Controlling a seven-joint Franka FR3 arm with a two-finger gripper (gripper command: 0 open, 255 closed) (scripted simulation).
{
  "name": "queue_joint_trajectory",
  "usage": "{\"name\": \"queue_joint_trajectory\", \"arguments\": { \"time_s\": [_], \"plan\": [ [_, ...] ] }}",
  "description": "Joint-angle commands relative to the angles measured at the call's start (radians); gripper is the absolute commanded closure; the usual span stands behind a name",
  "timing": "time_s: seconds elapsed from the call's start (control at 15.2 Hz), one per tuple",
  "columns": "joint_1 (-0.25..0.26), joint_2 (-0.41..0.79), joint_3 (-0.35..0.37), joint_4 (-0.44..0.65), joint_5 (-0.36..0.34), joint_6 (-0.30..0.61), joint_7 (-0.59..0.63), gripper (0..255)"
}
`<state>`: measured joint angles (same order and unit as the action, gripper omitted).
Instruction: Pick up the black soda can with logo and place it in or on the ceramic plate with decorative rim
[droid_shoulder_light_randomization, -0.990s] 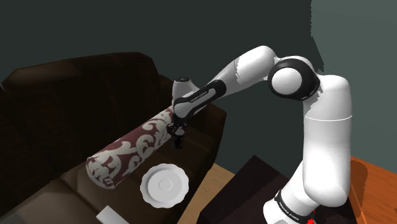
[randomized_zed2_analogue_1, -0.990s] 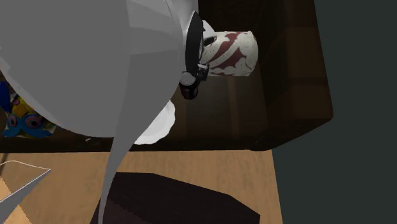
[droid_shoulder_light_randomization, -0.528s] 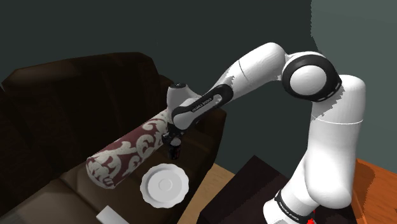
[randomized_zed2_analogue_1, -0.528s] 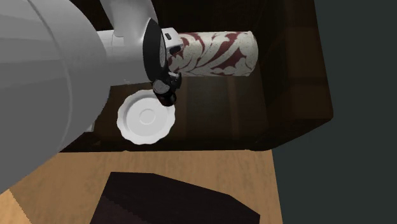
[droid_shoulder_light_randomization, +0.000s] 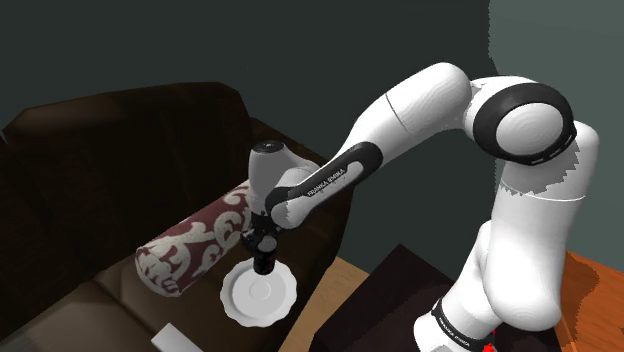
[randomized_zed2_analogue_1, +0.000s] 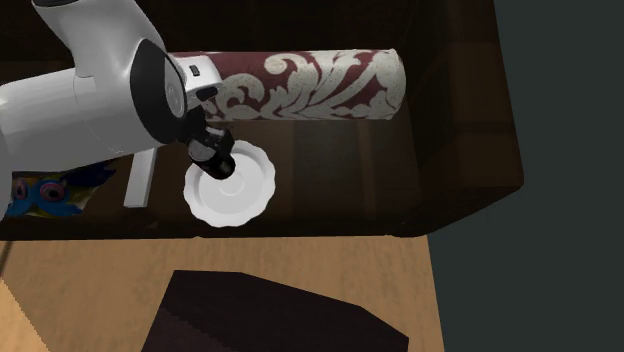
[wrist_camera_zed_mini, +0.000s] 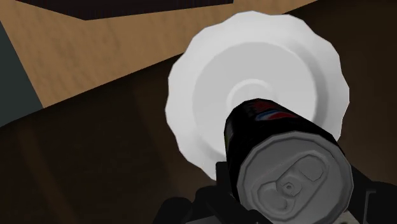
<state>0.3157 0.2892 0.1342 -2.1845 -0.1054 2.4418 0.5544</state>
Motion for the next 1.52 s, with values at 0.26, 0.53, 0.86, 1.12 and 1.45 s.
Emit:
{"name": "queue_joint_trajectory", "arguments": {
  "time_s": [0.26, 0.53, 0.86, 1.12, 1.45],
  "plan": [
    [0.016, 0.048, -0.002, -0.006, -0.016, 0.052, 0.031, 255],
    [0.021, 0.093, -0.009, -0.005, -0.029, 0.096, 0.041, 255],
    [0.029, 0.152, -0.02, 0.002, -0.045, 0.149, 0.053, 255],
    [0.036, 0.202, -0.029, 0.011, -0.058, 0.189, 0.063, 255],
    [0.038, 0.216, -0.032, 0.014, -0.061, 0.199, 0.066, 255]
  ]
}}
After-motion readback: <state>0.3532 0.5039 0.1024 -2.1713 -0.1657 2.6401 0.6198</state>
